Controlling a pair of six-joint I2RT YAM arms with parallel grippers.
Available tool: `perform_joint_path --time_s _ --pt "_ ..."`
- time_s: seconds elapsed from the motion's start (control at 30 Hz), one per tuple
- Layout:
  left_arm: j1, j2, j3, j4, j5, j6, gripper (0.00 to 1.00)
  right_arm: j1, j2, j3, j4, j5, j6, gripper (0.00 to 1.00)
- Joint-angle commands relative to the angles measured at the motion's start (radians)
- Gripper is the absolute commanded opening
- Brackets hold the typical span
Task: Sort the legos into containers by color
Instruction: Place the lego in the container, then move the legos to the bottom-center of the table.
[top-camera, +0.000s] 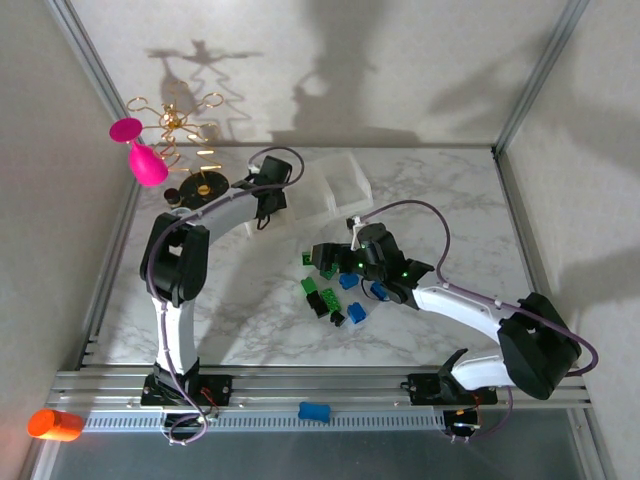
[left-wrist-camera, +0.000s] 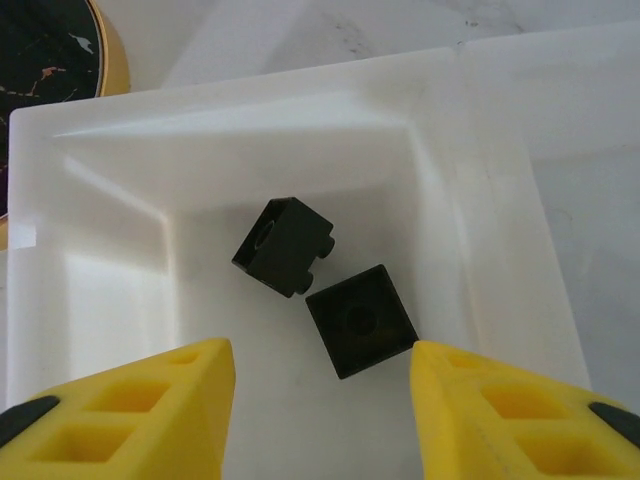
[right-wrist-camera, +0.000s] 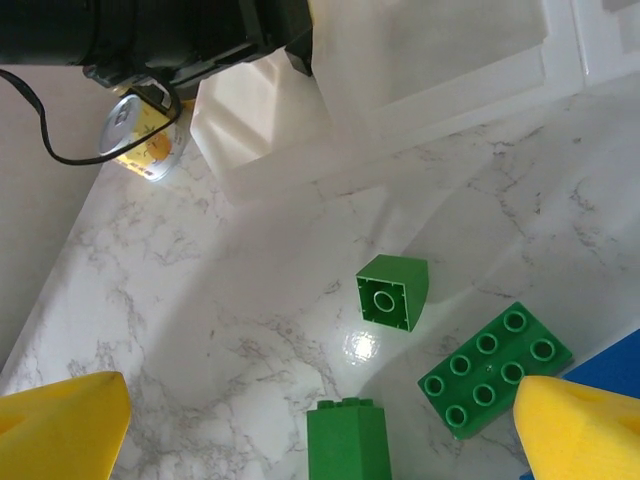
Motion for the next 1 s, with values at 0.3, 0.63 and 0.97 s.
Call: perform_joint_path --time_s 0.3,0.63,0.97 --pt "-0.025 -0.329 -0.21 0.015 0.107 -0.023 0.5 -0.009 -0.026 0.041 -0.077 0.059 -0.022 0.99" --pt "-0.14 -0.571 -0.47 0.022 0.139 -0.135 0.5 -0.01 -0.066 -0.014 -0.138 0.046 -0.005 0.99" --pt "-0.32 -0.66 -0.601 -0.023 0.139 -0.294 0.53 -0.011 -0.138 -0.09 -0.243 0.013 -0.001 0.99"
